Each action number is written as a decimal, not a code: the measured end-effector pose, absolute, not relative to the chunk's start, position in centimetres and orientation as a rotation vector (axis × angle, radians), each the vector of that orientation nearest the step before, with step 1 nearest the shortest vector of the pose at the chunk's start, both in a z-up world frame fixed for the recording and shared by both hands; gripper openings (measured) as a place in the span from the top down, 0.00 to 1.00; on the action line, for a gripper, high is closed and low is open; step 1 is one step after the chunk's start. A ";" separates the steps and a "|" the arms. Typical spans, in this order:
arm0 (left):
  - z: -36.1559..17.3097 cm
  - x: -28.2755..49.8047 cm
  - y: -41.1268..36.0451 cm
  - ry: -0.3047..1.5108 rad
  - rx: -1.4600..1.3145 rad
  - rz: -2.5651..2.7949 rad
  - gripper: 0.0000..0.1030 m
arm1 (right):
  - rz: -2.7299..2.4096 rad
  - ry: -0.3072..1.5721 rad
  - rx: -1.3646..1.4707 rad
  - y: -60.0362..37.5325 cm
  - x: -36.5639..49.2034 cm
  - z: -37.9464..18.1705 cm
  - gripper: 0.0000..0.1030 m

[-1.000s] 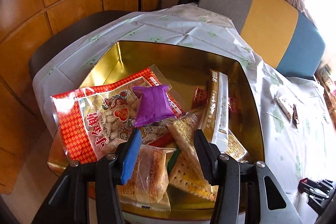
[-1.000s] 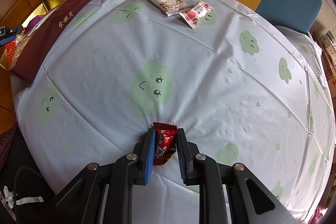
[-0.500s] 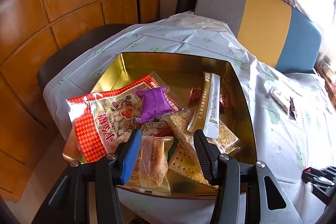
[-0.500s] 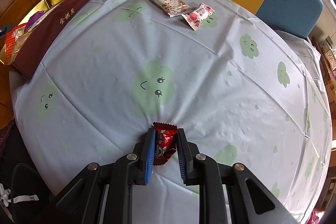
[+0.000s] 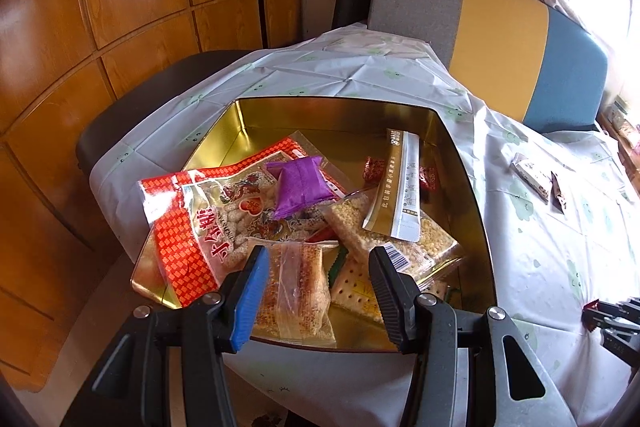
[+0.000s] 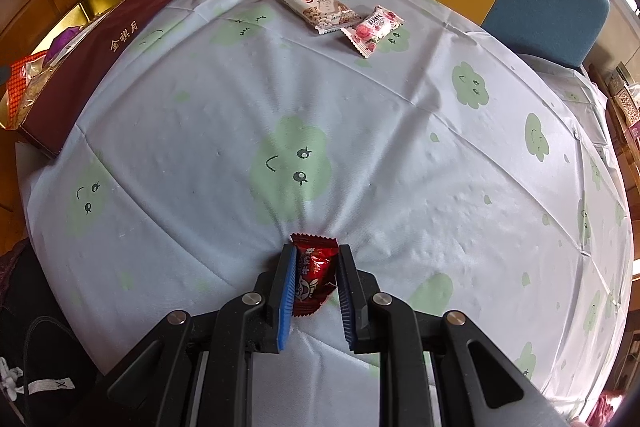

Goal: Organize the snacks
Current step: 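Carry the red candy into the tin and open the right tool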

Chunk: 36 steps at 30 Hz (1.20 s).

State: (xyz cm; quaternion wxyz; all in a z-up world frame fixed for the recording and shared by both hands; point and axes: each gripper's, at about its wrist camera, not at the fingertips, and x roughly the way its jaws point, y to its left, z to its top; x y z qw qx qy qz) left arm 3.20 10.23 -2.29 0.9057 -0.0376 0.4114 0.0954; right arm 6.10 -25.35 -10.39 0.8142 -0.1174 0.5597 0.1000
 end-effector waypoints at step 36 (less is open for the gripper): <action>-2.5 1.8 14.8 0.816 -0.114 0.273 0.49 | 0.601 0.984 -0.211 -3.4 10.3 -1.6 0.82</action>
